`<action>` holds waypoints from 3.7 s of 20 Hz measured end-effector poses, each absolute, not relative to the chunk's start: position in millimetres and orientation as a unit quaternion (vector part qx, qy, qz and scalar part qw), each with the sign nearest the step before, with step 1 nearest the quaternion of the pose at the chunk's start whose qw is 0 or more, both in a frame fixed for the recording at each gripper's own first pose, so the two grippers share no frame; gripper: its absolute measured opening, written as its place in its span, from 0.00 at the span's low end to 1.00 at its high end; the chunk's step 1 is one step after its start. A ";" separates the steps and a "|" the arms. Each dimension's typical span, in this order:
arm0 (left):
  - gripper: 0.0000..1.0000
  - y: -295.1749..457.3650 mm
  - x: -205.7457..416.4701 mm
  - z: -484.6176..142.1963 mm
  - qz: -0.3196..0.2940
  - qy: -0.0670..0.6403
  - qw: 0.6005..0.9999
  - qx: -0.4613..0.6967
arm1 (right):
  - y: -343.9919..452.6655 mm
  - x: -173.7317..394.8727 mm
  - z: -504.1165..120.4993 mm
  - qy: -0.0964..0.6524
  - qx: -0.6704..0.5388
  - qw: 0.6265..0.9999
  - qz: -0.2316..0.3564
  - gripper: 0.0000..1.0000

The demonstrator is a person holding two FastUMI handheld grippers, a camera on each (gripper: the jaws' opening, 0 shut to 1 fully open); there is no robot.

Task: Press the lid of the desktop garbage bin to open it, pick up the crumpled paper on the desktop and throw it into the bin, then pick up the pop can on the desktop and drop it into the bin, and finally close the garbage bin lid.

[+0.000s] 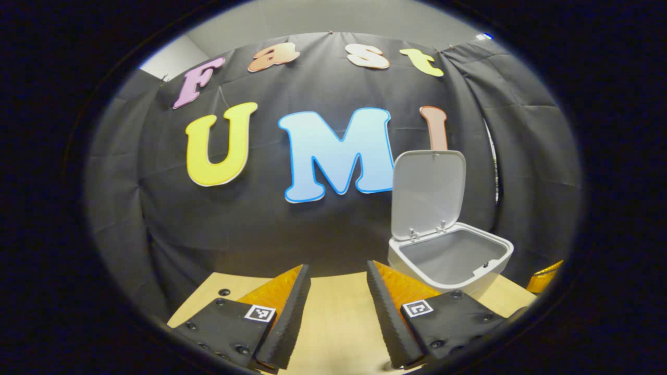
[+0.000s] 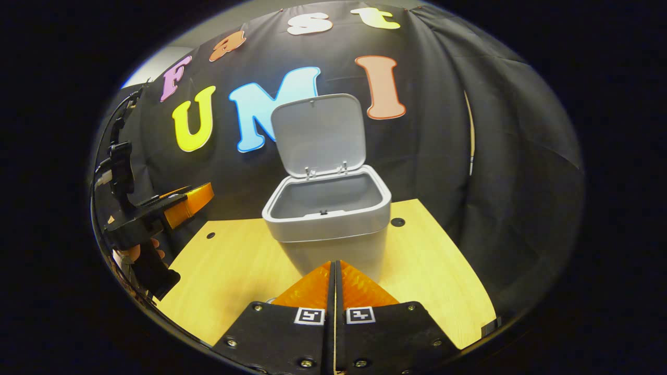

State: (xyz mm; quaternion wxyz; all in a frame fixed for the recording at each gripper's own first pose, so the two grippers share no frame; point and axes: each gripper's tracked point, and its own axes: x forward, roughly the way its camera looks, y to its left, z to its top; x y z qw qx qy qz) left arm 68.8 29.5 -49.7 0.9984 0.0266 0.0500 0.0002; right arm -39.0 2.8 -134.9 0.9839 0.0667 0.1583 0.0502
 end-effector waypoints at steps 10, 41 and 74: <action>0.81 109.6 26.3 -54.6 0.075 0.057 0.995 0.019 | 63.3 -25.8 -160.4 0.198 0.055 0.972 0.114 0.40; 0.74 256.5 -44.6 -73.8 0.218 0.075 0.973 -0.001 | 139.6 6.7 -306.1 0.368 -0.086 0.909 0.175 1.00; 0.81 225.7 -41.4 -74.3 0.182 0.082 0.980 -0.009 | 151.1 9.8 -125.0 0.188 0.011 0.962 0.199 0.83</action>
